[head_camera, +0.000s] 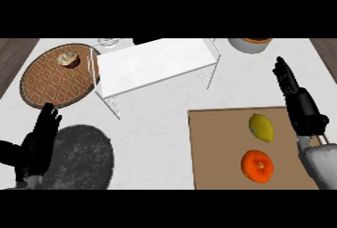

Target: Pick the squash from the tray and place it in the tiered shelf

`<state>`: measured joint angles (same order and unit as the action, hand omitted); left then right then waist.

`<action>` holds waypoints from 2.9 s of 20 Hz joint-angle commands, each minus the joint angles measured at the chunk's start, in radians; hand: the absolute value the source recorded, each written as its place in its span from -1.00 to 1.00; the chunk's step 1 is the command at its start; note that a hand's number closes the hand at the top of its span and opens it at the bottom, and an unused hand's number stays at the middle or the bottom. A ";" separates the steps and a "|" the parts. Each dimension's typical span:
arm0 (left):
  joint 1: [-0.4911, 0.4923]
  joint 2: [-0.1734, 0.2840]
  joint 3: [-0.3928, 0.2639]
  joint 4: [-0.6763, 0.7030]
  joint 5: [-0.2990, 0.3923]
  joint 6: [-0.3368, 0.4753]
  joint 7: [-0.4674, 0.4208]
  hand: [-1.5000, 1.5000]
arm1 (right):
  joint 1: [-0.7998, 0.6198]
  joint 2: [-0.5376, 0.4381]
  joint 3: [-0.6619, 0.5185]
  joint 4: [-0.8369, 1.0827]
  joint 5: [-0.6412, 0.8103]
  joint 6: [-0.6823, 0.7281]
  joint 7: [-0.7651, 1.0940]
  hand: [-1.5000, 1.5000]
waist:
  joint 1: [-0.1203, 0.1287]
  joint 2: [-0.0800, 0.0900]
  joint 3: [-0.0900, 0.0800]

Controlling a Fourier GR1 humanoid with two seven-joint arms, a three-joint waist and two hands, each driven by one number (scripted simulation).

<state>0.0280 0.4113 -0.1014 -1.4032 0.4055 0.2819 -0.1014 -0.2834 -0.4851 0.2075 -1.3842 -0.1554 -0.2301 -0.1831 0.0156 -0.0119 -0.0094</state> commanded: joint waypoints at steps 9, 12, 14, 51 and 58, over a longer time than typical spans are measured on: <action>-0.130 0.005 -0.051 -0.156 -0.112 0.106 0.109 0.00 | 0.049 0.105 -0.043 -0.124 -0.300 0.172 0.200 -1.00 | -0.041 0.007 0.011; -0.100 0.020 -0.065 -0.217 -0.131 0.099 0.145 0.00 | 0.121 0.022 -0.109 -0.159 -0.405 0.376 0.082 -1.00 | -0.025 0.009 0.011; -0.117 -0.016 -0.083 -0.189 -0.154 0.114 0.144 0.00 | 0.159 -0.045 -0.143 -0.220 -0.439 0.469 0.076 -1.00 | -0.030 0.010 0.010; -0.091 -0.042 0.006 -0.262 -0.190 0.037 0.205 0.00 | 0.091 -0.296 0.330 -0.702 0.600 0.693 0.925 -1.00 | -0.013 0.012 0.009; -0.118 -0.083 0.034 -0.239 -0.248 0.024 0.227 0.00 | 0.152 -0.214 0.251 -0.646 0.697 0.703 0.781 -1.00 | -0.015 0.012 0.010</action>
<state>-0.0885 0.3383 -0.1005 -1.6496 0.1672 0.3286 0.1213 -0.1429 -0.7443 0.5037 -2.0715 0.5000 0.4533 0.6653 0.0002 -0.0004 0.0002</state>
